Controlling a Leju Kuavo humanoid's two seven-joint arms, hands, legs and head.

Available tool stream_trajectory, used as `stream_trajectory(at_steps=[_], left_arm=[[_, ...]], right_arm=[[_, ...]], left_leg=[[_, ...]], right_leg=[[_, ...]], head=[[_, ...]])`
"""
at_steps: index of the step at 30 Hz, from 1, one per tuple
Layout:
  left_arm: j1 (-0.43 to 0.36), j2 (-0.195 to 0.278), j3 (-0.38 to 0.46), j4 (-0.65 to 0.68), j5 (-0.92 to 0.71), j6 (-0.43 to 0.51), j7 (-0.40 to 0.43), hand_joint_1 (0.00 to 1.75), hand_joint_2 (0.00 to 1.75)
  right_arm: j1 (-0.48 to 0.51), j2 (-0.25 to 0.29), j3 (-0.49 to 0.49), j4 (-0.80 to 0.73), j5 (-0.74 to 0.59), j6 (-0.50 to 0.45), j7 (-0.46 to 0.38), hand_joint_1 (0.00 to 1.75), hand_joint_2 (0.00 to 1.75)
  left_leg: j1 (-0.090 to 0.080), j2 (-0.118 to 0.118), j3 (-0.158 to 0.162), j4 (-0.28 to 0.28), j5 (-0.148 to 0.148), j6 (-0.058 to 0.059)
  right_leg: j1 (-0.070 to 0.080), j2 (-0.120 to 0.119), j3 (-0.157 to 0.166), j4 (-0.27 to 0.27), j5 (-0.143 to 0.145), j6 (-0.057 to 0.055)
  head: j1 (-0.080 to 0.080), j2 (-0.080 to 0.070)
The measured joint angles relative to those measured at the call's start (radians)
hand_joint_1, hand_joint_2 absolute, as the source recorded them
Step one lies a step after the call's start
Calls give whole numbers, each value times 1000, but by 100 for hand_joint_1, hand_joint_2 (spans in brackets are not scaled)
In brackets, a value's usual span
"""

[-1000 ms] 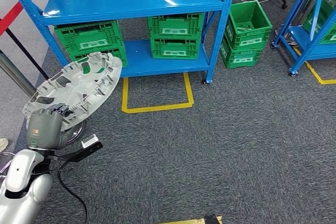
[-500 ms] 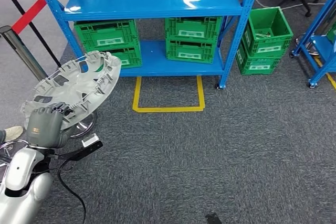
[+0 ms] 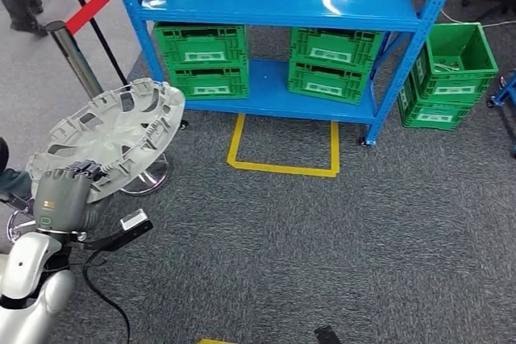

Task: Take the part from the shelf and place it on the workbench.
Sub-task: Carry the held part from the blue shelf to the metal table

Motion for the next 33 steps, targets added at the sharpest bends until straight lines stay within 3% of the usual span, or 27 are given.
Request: stream_trajectory(at_steps=[2,3,4,6,8,9,10,12,13,14,16,19,21,23,25,26,27,28,30,32,33], left_arm=[[3,1,0,-1,0,0,0,175,175],[5,1,0,-2,0,0,0,175,175],[6,1,1,-2,0,0,1,175,175],[6,0,1,-3,-1,0,2,175,175],[8,-1,1,-3,-2,-1,3,175,175],[9,-1,1,-3,-2,-1,3,175,175],[11,-1,1,-3,-2,-1,3,175,175],[13,-1,1,-3,-2,-2,5,175,175],[12,-1,2,-3,-2,-2,5,175,175],[11,-2,2,-3,-2,-3,6,175,175],[9,-1,3,-3,-2,-5,6,175,175],[11,-1,4,-4,-3,-6,7,175,175],[17,1,6,-3,-3,-10,8,175,175],[18,0,5,-2,-3,-16,9,175,175],[14,-4,4,-2,-4,-17,9,175,175],[13,-5,4,-1,-5,-17,9,175,175],[12,-5,4,-1,-5,-18,9,175,175],[11,-5,4,-1,-5,-18,9,175,175],[5,-3,5,-2,-5,-18,9,175,175],[-4,-2,6,-3,-5,-18,9,175,175],[-7,-1,7,-3,-5,-18,9,175,175]], right_arm=[[-1,0,0,0,0,0,0,0,0],[-1,0,0,0,0,0,0,0,0],[-1,0,0,0,-1,0,0,0,0],[1,0,0,0,-1,0,0,0,0],[5,0,0,0,-1,0,1,0,0],[6,-1,0,0,-1,-1,1,0,0],[7,-1,0,0,-1,-2,1,0,0],[7,-2,0,0,1,-3,2,0,0],[9,-2,0,2,2,-4,2,0,0],[11,-1,1,4,2,-4,2,0,0],[15,2,1,8,3,-4,2,0,0],[14,2,1,8,3,-4,4,0,0],[18,2,1,7,4,-3,5,0,0],[27,1,0,7,4,-1,5,0,0],[32,0,0,7,4,-2,6,0,0],[33,0,0,7,5,-2,6,0,0],[33,0,0,7,5,-1,6,0,0],[33,1,0,7,5,-1,6,0,0],[35,9,0,8,5,0,6,0,0],[36,15,0,10,5,0,6,0,0],[36,16,0,11,5,0,5,0,0]], left_leg=[[2,-26,-2,-9,-2,7],[5,-41,-1,-12,-1,11],[8,-55,0,-16,0,15],[12,-84,2,-19,-1,24],[12,-116,3,-18,-5,29],[14,-134,5,-17,-7,29],[16,-152,8,-16,-11,27],[22,-185,17,-13,-22,18],[24,-200,17,-6,-27,12],[26,-212,13,0,-31,7],[25,-225,1,10,-32,1],[27,-230,-8,7,-29,-2],[26,-169,-56,51,-35,-27],[30,-88,-143,171,-60,-59],[36,-69,-212,266,-72,-66],[35,-67,-224,267,-55,-62],[30,-65,-214,231,-24,-51],[17,-57,-186,166,11,-33],[-24,-11,-107,28,57,13],[-50,16,-64,-37,67,36],[-50,6,-62,-45,68,37]], right_leg=[[2,-22,4,-4,-7,8],[1,-10,2,5,-16,11],[0,16,-10,33,-34,13],[0,79,-65,149,-90,11],[2,101,-137,269,-125,9],[2,104,-158,287,-113,10],[1,106,-162,268,-81,12],[-11,130,-133,152,16,23],[-21,156,-115,99,51,31],[-30,181,-102,63,68,38],[-39,207,-93,45,66,44],[-36,200,-95,41,57,43],[-34,172,-99,36,44,25],[-28,137,-93,30,32,4],[-19,113,-81,29,24,-6],[-16,101,-75,28,20,-10],[-14,90,-69,26,16,-13],[-12,81,-63,22,14,-14],[-7,60,-48,11,10,-13],[1,34,-32,1,6,-8],[5,19,-26,-3,2,-5]], head=[[2,0],[2,0],[3,0],[7,0],[9,0],[9,0],[9,0],[9,0],[9,0],[10,0],[10,0],[10,0],[2,0],[-7,0],[-8,0],[-8,0],[-8,0],[-8,0],[-10,0],[-13,0],[-16,0]])
